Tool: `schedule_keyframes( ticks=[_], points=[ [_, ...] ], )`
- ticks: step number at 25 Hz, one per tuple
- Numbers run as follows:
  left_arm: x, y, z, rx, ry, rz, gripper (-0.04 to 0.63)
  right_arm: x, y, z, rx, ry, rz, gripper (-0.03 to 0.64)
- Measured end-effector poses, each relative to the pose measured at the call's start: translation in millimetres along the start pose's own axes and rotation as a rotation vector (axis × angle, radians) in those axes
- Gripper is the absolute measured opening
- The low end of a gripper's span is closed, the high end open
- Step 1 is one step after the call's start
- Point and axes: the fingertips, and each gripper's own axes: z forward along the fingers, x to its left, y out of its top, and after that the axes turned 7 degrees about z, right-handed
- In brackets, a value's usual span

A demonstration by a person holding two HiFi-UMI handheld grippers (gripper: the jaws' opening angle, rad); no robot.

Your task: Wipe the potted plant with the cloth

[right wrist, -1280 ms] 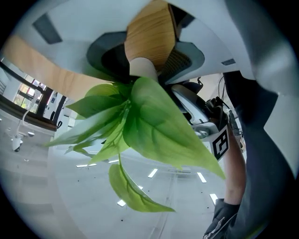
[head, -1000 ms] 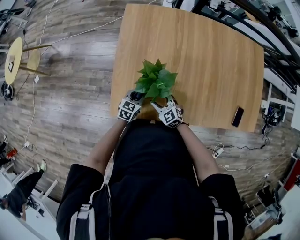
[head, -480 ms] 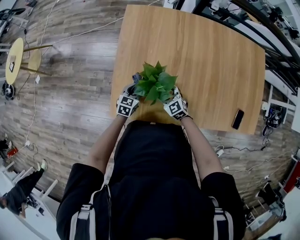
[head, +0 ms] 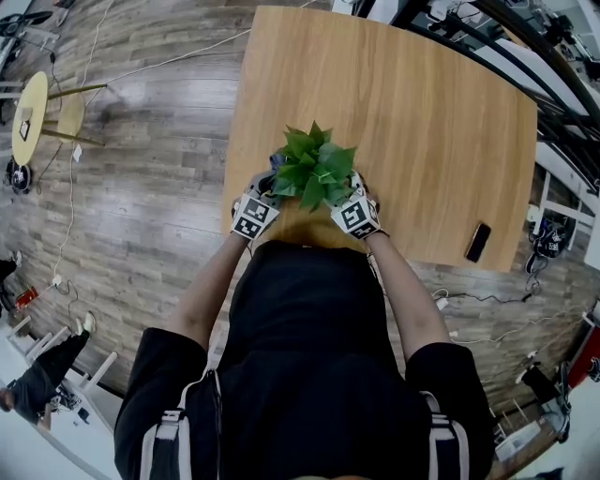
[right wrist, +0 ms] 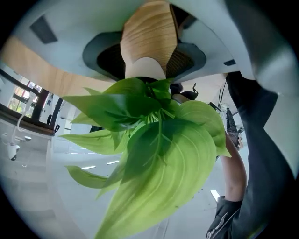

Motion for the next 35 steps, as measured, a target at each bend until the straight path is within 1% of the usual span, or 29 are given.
schedule_keyframes(
  ticks=[3, 6, 10, 13, 17, 19, 21, 22, 25, 27, 29, 35],
  points=[
    [-3.4, 0.6, 0.5, -0.008, -0.019, 0.003, 0.114, -1.9, -2.0, -0.7, -0.005, 0.002, 0.003, 0.255],
    [-5.1, 1.8, 1.8, -0.018, -0.015, 0.0, 0.114, -2.1, -0.7, -3.5, 0.001, -0.001, 0.008, 0.255],
    [-8.3, 1.7, 1.4, -0.03, -0.017, -0.006, 0.114, 8.3, -4.3, -13.4, 0.002, -0.012, 0.051, 0.255],
    [-2.4, -4.6, -0.9, -0.039, 0.002, -0.036, 0.113, 28.4, -9.0, -18.1, 0.008, -0.018, 0.098, 0.255],
    [15.9, -6.8, -0.1, -0.044, 0.042, -0.077, 0.114, 44.9, -11.6, -18.2, 0.036, 0.003, 0.073, 0.254],
    [18.9, -7.6, 1.0, -0.037, 0.042, -0.077, 0.114, 38.7, -21.0, -18.1, 0.069, -0.027, 0.072, 0.255],
    [18.0, -8.6, 1.8, -0.028, 0.03, -0.069, 0.114, 25.8, -29.0, -16.9, 0.084, -0.067, 0.082, 0.255],
    [16.4, -8.7, 2.3, -0.023, 0.021, -0.061, 0.114, 20.5, -28.8, -16.1, 0.078, -0.073, 0.078, 0.255],
    [11.9, -6.6, 4.0, -0.019, -0.004, -0.034, 0.113, 14.1, -17.7, -11.2, 0.04, -0.04, 0.028, 0.255],
    [9.5, -5.3, 4.6, -0.015, -0.019, -0.02, 0.112, 11.9, -14.0, -7.7, 0.038, -0.022, 0.014, 0.255],
    [6.0, -4.5, 4.4, -0.014, -0.033, -0.021, 0.112, 10.5, -13.8, -7.1, 0.046, -0.02, 0.026, 0.255],
    [-11.8, -6.6, 3.4, -0.016, -0.079, -0.02, 0.112, 8.0, -16.5, -7.1, 0.045, -0.057, 0.067, 0.255]
  ],
)
